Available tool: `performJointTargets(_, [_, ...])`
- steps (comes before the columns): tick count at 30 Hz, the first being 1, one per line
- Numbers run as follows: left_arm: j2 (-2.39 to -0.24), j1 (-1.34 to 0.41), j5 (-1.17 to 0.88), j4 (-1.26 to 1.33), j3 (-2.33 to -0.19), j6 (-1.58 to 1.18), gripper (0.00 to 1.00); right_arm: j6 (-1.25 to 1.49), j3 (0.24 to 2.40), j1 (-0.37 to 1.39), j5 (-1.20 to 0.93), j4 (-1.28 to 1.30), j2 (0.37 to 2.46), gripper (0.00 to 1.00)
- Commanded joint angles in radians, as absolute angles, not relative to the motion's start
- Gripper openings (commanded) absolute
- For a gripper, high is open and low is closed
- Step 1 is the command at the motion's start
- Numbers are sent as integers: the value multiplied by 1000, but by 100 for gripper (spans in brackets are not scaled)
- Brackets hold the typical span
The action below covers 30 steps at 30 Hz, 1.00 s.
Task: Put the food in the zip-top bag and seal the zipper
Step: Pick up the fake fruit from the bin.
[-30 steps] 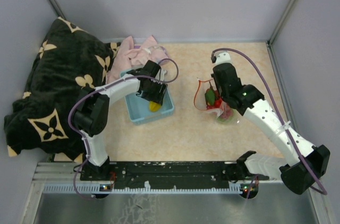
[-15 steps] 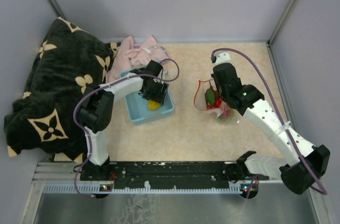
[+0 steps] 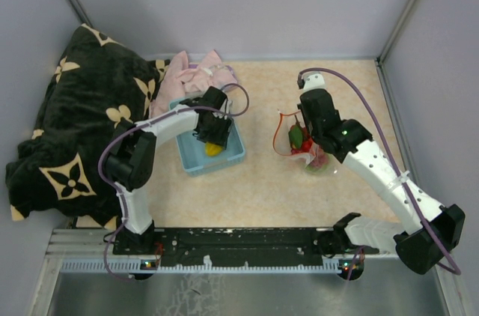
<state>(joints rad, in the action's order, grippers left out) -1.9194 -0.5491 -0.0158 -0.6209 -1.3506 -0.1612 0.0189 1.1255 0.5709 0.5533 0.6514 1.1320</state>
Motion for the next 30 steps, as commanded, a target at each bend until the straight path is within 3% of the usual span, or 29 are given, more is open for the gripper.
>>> performJointTargets(1, [-1808, -548, 1, -590, -1314, -186, 51, 12, 1134, 563, 554, 620, 1094, 0])
performJointTargets(9, [-1688, -548, -17, -518, -1255, -226, 47, 14, 1137, 563, 552, 623, 1095, 0])
performJointTargets(20, [-1468, -591, -208, -268, -1150, -288, 47, 18, 1149, 563, 536, 623, 1103, 0])
performJointTargets(30, [-1397, -711, -285, -62, -1121, -546, 48, 32, 1153, 563, 513, 620, 1089, 0])
